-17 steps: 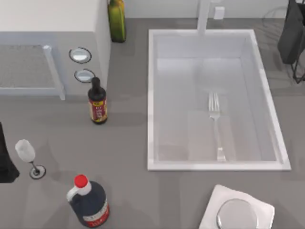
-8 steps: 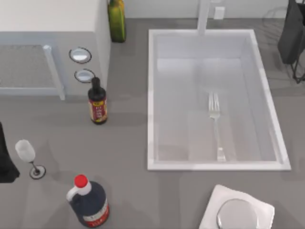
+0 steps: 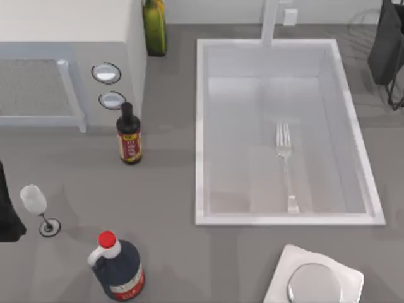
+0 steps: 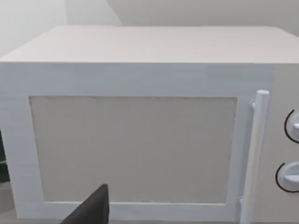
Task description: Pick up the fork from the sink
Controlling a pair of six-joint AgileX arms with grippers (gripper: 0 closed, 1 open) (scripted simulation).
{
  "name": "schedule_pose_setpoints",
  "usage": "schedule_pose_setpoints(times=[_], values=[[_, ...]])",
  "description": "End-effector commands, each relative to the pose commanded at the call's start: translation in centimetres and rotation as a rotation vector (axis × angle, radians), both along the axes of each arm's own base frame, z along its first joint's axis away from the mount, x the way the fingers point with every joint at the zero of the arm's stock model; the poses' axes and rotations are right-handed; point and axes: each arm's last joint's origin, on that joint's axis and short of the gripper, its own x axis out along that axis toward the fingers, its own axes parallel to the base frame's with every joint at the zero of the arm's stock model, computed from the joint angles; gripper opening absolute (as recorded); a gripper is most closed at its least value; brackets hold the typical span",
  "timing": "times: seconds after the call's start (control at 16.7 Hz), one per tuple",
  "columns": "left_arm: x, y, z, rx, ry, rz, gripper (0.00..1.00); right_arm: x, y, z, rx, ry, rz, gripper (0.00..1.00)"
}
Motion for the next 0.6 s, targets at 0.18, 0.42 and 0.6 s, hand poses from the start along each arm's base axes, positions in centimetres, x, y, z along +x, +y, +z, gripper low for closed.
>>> schedule_pose_setpoints(times=[0.18, 0.42, 0.6], values=[[0.0, 0.0, 0.0, 0.0, 0.0, 0.0, 1.0, 0.0, 0.0, 0.0, 0.0, 0.0, 0.0, 1.0], [0.0, 0.0, 0.0, 0.0, 0.0, 0.0, 1.0, 0.1, 0.1, 1.0, 0.007, 0.036, 0.008, 1.0], [0.0, 0.0, 0.0, 0.0, 0.0, 0.0, 1.0, 0.6, 0.3, 3.5, 0.025, 0.128, 0.026, 1.0]])
